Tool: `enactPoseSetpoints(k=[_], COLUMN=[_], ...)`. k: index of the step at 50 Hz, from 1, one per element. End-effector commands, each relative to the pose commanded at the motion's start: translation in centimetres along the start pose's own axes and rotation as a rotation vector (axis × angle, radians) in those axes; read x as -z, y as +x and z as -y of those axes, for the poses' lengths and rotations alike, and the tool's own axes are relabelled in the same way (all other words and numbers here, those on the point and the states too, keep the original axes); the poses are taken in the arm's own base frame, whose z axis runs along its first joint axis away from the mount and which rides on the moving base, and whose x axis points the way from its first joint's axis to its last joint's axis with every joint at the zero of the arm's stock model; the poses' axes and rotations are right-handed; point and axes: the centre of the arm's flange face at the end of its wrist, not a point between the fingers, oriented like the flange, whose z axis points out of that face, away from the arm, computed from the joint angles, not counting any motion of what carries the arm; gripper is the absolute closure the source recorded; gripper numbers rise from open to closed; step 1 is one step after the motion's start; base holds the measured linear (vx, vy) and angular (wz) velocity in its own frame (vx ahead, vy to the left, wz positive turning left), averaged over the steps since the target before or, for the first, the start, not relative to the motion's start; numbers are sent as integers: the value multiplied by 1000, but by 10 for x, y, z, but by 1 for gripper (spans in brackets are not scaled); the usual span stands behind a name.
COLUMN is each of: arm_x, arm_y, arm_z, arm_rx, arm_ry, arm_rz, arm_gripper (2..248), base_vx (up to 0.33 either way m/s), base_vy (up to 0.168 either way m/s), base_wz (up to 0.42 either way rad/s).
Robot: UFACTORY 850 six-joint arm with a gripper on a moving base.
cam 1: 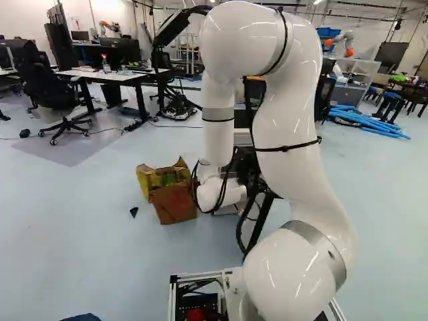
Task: Grab a drink from the fridge
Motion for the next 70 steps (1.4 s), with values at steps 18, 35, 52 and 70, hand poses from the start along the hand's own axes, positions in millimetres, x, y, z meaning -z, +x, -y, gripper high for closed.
enactPoseSetpoints(k=[18, 35, 52, 70], arm_x=[-34, -75, -124, -175], arm_y=[4, 12, 20, 26], arm_z=[0, 12, 32, 46], arm_rx=[-40, -113, -211, -308], arm_ry=[-207, -382, -514, -630], arm_rz=[30, 60, 114, 165], arm_gripper=[3, 3, 3, 3], base_vx=[0, 0, 0, 0], base_vy=[0, 0, 0, 0], base_wz=[0, 0, 0, 0])
